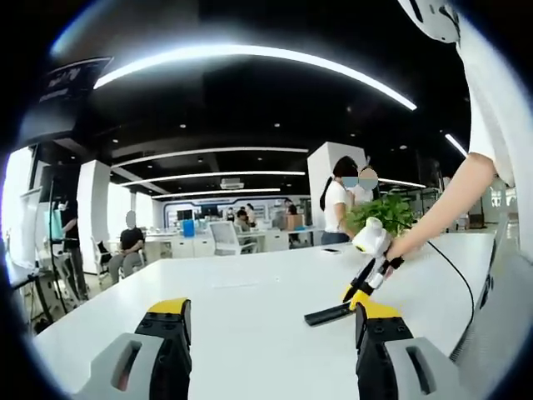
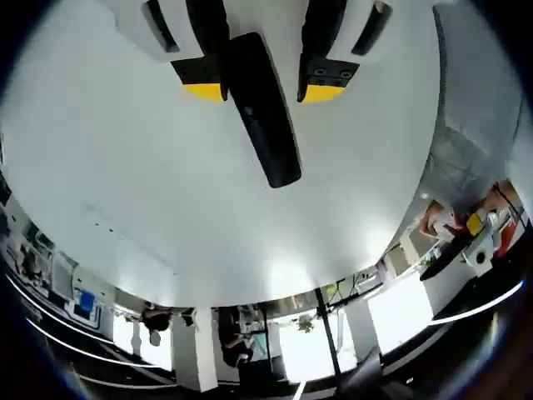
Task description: Press the specified remote control buttons in sequence, fully releasing each button before pressing the next.
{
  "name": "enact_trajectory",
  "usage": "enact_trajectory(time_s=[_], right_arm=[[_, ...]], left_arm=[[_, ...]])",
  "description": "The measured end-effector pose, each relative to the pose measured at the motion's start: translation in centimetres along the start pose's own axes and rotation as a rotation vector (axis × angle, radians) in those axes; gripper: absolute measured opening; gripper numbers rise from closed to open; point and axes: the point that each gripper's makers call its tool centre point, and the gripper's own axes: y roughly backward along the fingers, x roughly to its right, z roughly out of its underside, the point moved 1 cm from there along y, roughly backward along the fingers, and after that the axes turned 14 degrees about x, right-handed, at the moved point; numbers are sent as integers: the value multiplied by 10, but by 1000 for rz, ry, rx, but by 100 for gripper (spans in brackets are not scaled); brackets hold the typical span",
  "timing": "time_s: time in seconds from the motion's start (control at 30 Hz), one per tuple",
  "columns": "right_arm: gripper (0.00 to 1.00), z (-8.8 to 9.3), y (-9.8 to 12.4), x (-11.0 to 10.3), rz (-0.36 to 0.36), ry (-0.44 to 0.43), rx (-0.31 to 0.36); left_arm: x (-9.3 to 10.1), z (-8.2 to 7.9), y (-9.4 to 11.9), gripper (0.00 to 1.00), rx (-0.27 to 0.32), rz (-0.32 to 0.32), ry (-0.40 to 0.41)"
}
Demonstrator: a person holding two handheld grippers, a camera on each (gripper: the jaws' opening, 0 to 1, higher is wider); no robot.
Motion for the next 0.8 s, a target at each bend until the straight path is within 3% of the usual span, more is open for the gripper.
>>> enact_trajectory(time_s=[0.13,0.27,0.5,0.7,0.8], right_arm=[[56,-22,16,1,117,-53,194],[68,-33,35,-3,199,-23,288],[99,-68,75,-25,335,11,542],[99,-71,109,-36,497,55,572],[99,-70,116,-49,512,79,576]], left_arm=[[0,1,0,83,-4,1,6],[0,2,0,83,-10,1,12],[1,0,0,84,-1,5,23],[1,-2,0,85,9,1,34],[1,-2,0,86,14,-2,36]])
